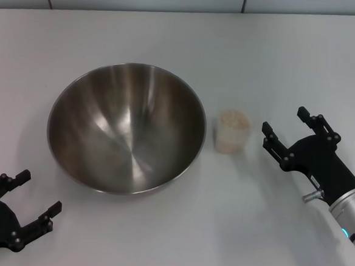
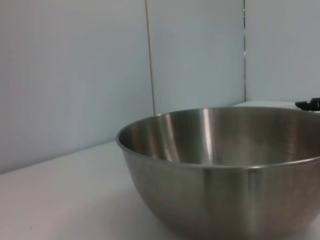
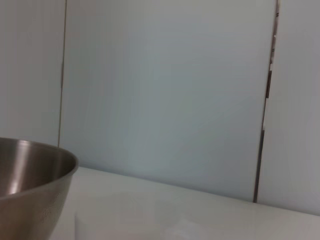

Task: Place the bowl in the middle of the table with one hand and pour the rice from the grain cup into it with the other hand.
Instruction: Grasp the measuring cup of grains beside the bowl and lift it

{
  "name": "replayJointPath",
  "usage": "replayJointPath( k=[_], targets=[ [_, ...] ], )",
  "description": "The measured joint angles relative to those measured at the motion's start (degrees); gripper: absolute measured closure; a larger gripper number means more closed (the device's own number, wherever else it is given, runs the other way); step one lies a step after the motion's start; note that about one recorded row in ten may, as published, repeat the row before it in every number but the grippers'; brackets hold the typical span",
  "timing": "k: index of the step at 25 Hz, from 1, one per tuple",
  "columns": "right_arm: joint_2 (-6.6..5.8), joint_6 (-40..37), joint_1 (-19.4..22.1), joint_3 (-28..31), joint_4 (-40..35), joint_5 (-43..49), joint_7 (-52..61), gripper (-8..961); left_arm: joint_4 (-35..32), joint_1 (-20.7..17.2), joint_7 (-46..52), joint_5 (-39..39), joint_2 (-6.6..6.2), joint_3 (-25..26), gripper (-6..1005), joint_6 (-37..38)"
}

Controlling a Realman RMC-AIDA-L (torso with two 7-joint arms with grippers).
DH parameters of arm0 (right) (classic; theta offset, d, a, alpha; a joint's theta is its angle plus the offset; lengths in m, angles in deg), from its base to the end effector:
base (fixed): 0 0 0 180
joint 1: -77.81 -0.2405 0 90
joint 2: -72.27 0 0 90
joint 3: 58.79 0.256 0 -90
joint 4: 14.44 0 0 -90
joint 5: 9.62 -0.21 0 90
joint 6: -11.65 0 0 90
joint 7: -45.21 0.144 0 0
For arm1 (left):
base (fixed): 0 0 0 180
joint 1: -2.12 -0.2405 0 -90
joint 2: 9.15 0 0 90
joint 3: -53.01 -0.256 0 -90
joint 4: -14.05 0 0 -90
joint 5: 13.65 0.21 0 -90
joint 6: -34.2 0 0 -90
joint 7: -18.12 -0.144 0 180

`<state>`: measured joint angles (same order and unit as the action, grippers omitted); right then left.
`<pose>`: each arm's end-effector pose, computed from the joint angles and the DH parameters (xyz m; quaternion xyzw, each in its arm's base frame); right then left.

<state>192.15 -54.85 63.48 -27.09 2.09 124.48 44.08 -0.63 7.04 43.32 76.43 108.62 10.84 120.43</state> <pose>0.3238 0.2550 -0.0796 -0.7948 0.1892 0.2469 0.5211 -0.3749 0.1765 -0.0267 -0.8845 -0.1549 -0.2417 0.3679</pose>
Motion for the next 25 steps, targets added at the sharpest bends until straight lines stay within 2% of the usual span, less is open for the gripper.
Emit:
replayJointPath(
  k=[25],
  targets=[
    [0.00, 1.7, -2.6, 0.0, -0.2, -1.5, -0.3, 192, 0.0, 0.1, 0.1, 0.0, 0.19, -0.1, 164, 0.2]
  ],
)
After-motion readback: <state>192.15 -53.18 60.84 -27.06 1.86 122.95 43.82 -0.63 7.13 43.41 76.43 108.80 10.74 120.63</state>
